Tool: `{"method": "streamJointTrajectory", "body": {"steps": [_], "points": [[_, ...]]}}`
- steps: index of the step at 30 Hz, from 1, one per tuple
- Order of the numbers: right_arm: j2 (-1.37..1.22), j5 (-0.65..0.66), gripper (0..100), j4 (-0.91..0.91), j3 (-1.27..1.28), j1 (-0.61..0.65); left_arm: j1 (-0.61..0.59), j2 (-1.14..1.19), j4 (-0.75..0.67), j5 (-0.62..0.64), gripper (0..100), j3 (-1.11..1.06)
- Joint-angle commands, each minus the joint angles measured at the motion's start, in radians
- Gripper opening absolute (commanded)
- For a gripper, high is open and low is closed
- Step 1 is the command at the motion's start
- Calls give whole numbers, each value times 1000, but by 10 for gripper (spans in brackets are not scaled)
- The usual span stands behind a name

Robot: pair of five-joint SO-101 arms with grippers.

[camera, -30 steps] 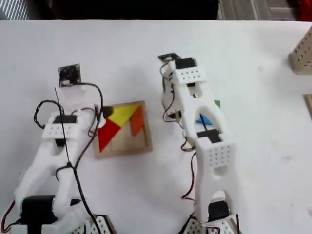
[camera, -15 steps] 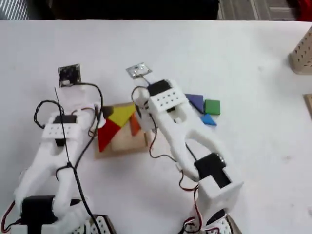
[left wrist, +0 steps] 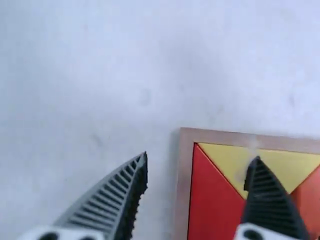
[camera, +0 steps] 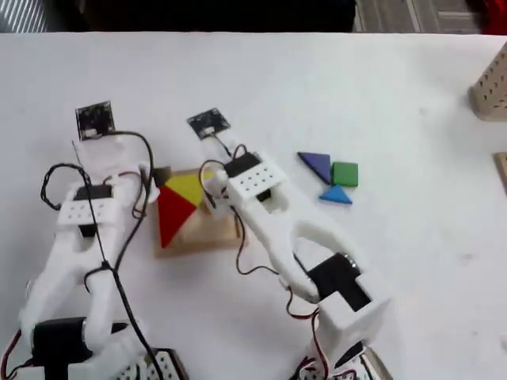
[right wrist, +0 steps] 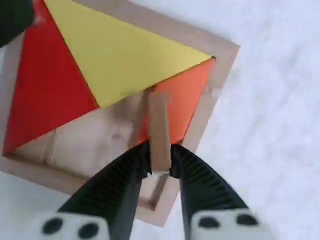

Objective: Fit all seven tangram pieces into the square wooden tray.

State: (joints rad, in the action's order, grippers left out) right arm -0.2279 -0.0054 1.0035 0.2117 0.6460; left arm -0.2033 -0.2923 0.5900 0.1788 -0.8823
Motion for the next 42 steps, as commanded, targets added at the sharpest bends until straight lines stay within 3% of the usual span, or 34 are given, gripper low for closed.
{"method": "streamJointTrajectory", "body": {"steps": [1, 5, 10, 16, 19, 22, 23, 25, 29, 32, 37, 42], "points": [[53, -3, 217, -18, -3, 8, -8, -5, -17, 12, 312, 52], [38, -2, 318, -16, -6, 10, -8, -5, -17, 12, 312, 52], [73, 2, 319, 62, -44, 2, -8, -5, -17, 12, 312, 52], [196, 146, 317, 282, -135, -30, -7, -12, -15, 12, 312, 51], [266, 152, 231, 341, -135, -107, 13, -12, -11, 57, 312, 51], [309, 146, 46, 395, -114, -186, 68, -15, 54, 75, 312, 66], [317, 146, 2, 389, -83, -206, 88, -19, 74, 75, 304, 72], [323, 146, 50, 349, -9, -237, 124, -47, 92, 75, 248, 72], [317, 146, 17, 193, 157, -318, 229, -102, 98, 77, 23, 74], [317, 146, 17, 70, 249, -395, 314, -133, 91, 83, 56, 80], [317, 147, 17, -56, 301, -519, 470, -142, 6, 86, 24, 104], [315, 95, 17, -93, 302, -547, 641, -97, -123, 253, 22, 94]]}}
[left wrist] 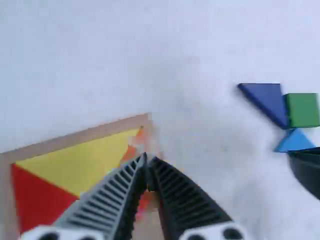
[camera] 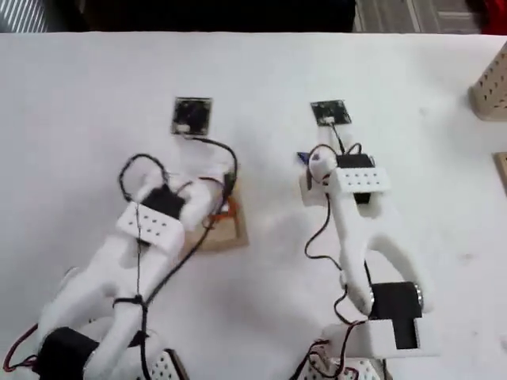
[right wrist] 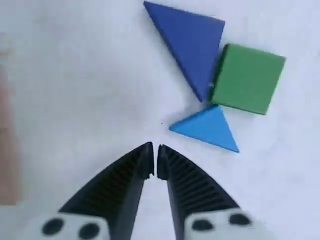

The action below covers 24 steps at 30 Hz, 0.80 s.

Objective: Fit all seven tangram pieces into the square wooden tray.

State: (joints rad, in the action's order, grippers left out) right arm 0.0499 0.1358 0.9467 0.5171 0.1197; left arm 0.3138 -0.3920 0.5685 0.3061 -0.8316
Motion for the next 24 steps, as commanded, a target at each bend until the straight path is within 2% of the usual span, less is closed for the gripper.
{"method": "streamJointTrajectory", "body": {"steps": [1, 5, 11, 18, 24], "points": [[38, -61, 17, -39, -3, -24, 140, 36, -129, 146, 22, 44], [38, -71, 17, -38, -3, -27, 139, 222, -215, 149, 22, 63], [38, -71, 17, -35, -3, -18, 113, 424, -222, 149, 22, 150], [38, -71, 17, -36, -5, -18, 74, 363, -130, 149, 22, 115], [38, -71, 17, -38, -5, -18, -31, 283, -127, 147, 23, 26]]}}
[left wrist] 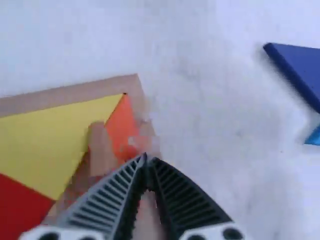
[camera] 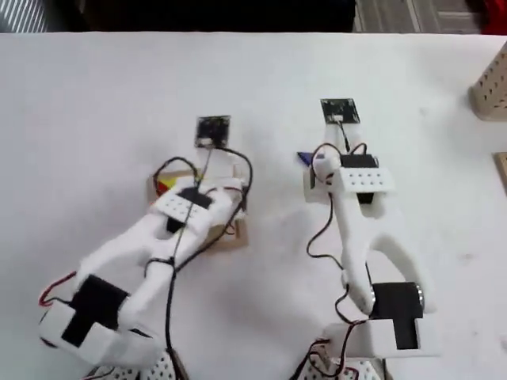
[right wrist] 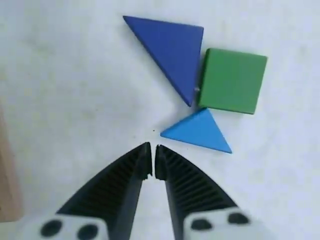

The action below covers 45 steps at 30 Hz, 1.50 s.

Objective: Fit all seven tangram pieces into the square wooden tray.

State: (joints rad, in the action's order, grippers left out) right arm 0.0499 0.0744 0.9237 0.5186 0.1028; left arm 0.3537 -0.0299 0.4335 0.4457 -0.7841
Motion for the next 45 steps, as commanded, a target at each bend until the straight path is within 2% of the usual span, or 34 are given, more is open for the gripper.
{"method": "streamJointTrajectory", "body": {"steps": [1, 7, 12, 15, 19, 23, 28, 35, 38, 45], "points": [[38, -9, 17, -15, -5, -1, -85, -91, 9, 8, 23, -32], [38, -9, 17, -15, -5, -1, -71, -291, 11, -68, 23, -135], [38, -9, 17, -15, -3, -1, -88, -562, 11, -71, 23, -258], [38, -9, 17, -15, -3, -1, -120, -630, 3, -69, 23, -304], [38, -9, 17, -16, 11, -1, -168, -568, -15, -69, 23, -305], [38, -9, 17, -16, 17, 25, -166, -466, -143, -72, 23, -288], [38, -11, 17, -30, 34, 36, -170, -302, -160, -75, 23, -180], [38, -11, 17, -36, 34, 35, -173, -76, -152, -77, 23, -46], [38, -11, 17, -36, 34, 35, -179, -56, -144, -77, 23, -43], [38, -11, 17, -36, 34, 36, -170, -58, -25, -78, 23, -34]]}}
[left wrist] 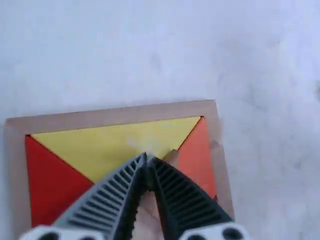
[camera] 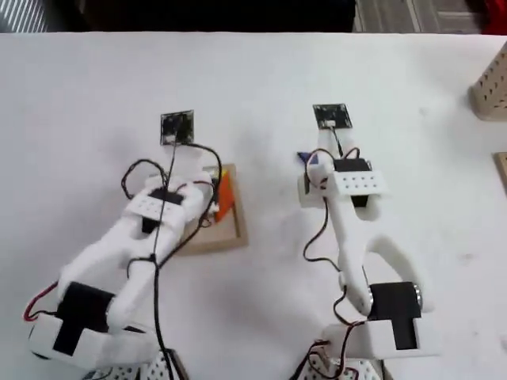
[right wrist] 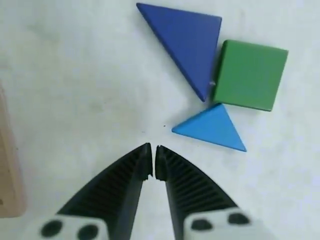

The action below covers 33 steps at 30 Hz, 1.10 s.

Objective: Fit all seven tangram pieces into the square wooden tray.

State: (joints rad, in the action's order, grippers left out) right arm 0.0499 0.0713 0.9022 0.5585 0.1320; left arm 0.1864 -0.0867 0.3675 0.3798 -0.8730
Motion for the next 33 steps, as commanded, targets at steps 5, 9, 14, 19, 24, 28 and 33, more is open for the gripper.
{"method": "streamJointTrajectory", "body": {"steps": [5, 9, 14, 19, 24, 28, 33], "points": [[38, -6, 17, -15, -6, 7, -1, -1, 43, -12, 23, 48], [38, -6, 17, -15, -6, 7, 4, -38, 98, -12, 22, 44], [38, -6, 17, -15, -6, 7, 82, -150, 124, -12, 22, -51], [38, -6, 17, -15, -6, 7, 21, -236, 32, -5, 22, -103], [38, -6, 17, -15, -6, 7, -13, -318, 21, -11, 22, -152], [38, -6, 17, -15, -6, 7, 58, -398, 26, -11, 22, -230], [38, -6, 17, -15, -6, 7, 59, -444, 137, -11, 22, -258]]}}
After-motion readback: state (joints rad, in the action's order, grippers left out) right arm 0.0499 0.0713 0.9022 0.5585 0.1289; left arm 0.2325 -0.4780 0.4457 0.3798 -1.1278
